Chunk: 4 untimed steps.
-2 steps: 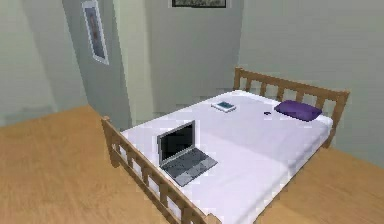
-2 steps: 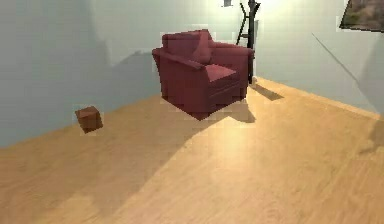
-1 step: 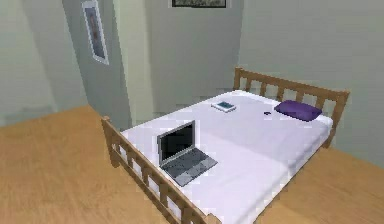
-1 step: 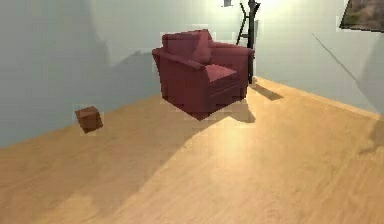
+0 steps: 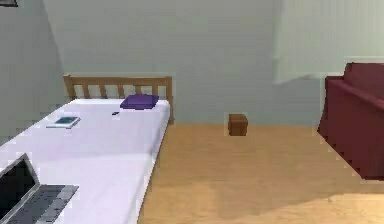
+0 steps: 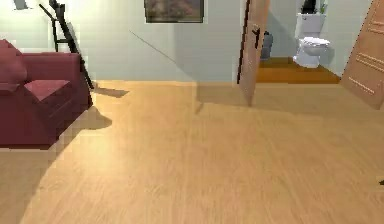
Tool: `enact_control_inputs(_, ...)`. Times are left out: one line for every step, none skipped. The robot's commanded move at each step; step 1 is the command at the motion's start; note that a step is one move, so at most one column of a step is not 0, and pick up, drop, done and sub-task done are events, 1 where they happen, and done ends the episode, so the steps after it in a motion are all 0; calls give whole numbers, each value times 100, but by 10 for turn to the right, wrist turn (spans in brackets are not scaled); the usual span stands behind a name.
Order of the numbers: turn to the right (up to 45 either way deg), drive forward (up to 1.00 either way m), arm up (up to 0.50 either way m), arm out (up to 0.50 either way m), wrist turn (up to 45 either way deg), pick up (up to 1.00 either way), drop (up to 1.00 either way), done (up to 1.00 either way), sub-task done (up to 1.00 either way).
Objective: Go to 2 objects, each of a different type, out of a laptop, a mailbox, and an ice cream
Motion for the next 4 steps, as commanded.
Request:
enact_control_inputs(450,0,0,0,0,0,0,0,0)
enact_control_inputs(450,0,0,0,0,0,0,0,0)
enact_control_inputs(330,0,0,0,0,0,0,0,0)
enact_control_inputs(0,100,0,0,0,0,0,0,0)
